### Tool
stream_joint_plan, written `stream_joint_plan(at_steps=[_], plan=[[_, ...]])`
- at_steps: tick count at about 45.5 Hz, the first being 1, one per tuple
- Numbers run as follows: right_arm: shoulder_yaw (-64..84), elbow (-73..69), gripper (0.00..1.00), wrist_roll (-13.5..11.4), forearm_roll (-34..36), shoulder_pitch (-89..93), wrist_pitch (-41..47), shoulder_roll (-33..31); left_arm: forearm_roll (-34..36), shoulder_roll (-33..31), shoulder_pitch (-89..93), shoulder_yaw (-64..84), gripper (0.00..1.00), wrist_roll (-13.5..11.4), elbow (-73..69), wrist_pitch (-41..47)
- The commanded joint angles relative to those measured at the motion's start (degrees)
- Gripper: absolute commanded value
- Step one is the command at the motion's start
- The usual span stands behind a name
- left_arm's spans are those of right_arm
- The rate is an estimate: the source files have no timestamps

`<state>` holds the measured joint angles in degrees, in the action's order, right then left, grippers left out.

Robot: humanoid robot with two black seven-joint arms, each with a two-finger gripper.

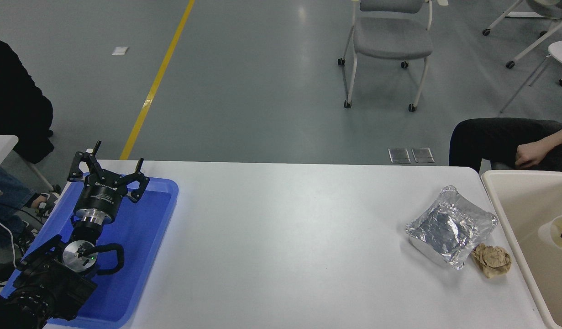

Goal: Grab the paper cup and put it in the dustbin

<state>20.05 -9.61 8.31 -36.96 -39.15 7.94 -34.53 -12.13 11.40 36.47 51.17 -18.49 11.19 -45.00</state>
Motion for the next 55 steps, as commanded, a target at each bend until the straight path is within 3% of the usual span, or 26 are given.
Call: stream_joint_plan(at_steps=[1, 17, 29, 34, 43, 55], plan=[[-1.3, 0.3, 1.00, 0.0, 0.7, 0.6, 0.0, 0.2, 0.0, 0.0, 0.0, 0.0, 1.00, 0.0, 0.0, 0.0], [-1.0, -2.7, 1.00, 0.5, 0.0, -4.2, 1.0, -0.4, 0.0, -0.1, 0.0, 0.0, 1.00, 0.0, 0.0, 0.0], [16.0, -27.2, 1.00, 0.1, -3.2, -27.1, 2.5, -11.2, 0.0, -0.1, 0.1, 0.0, 1.00, 0.0, 0.1, 0.0], [23.5, -36.5, 1.00, 0.1, -6.3, -37.6, 4.2, -12.8, 0.0, -0.1, 0.1, 0.0, 1.00, 0.0, 0.0, 0.0], [31.7, -50.8, 1.00, 0.1, -9.5, -52.6, 9.5, -11.9, 0.0, -0.1, 0.1, 0.0, 1.00, 0.0, 0.0, 0.0], [40.6, -64.5, 1.00, 0.2, -9.1, -68.1, 18.2, -3.0, 0.0, -0.1, 0.0, 0.0, 1.00, 0.0, 0.1, 0.0]])
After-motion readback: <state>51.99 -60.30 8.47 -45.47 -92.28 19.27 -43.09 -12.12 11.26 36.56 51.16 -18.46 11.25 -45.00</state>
